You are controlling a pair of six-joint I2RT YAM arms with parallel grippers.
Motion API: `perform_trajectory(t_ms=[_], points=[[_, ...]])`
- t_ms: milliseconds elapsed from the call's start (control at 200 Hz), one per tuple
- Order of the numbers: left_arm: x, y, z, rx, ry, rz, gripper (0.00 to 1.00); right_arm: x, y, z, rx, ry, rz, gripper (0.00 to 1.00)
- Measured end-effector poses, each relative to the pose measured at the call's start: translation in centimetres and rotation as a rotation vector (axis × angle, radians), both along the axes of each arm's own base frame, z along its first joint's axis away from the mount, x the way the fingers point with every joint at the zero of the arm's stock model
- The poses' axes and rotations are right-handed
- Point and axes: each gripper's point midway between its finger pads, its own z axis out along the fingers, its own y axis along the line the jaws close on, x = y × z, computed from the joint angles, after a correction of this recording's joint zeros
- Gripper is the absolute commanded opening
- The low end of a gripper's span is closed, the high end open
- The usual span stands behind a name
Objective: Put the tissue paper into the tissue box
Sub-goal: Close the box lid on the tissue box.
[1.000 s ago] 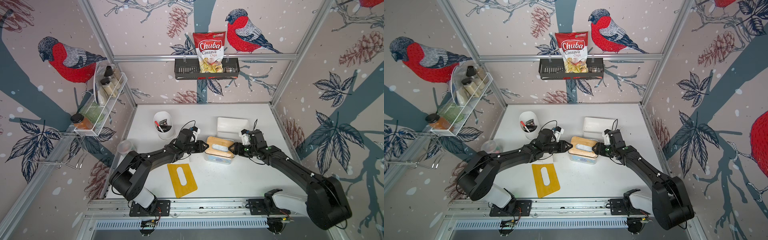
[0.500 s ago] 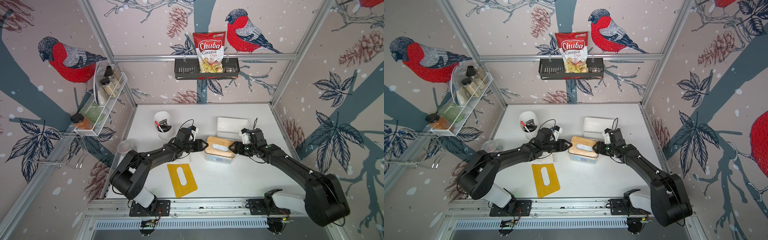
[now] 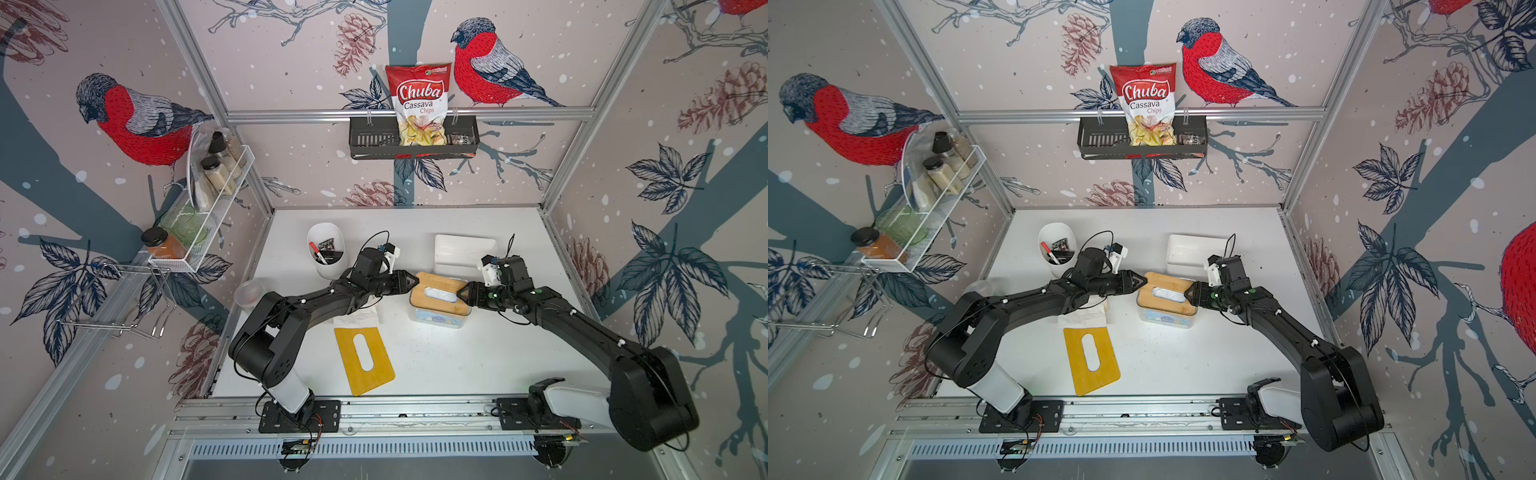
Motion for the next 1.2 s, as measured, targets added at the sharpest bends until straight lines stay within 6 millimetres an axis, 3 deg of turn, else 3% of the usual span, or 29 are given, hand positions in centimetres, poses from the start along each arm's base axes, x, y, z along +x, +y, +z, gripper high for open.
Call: perform_trajectory(t_ms=[425, 665, 1196], points=[[0.1, -0.7, 0.0, 0.048, -0.094, -0.024, 0.28, 0.2, 0.4, -0.3, -0.007, 0.033, 0.011, 0.59], [0.0, -0.4, -0.2, 0.072, -0.103, -0.019, 0.27, 0.3, 0.6, -0.4, -0.017, 0.038, 0.016, 0.58], [-1.1, 1.0, -0.9, 0.084, -0.027, 0.017, 0.51, 0.3, 0.3, 0.0, -0.013, 0.021, 0.013, 0.6]])
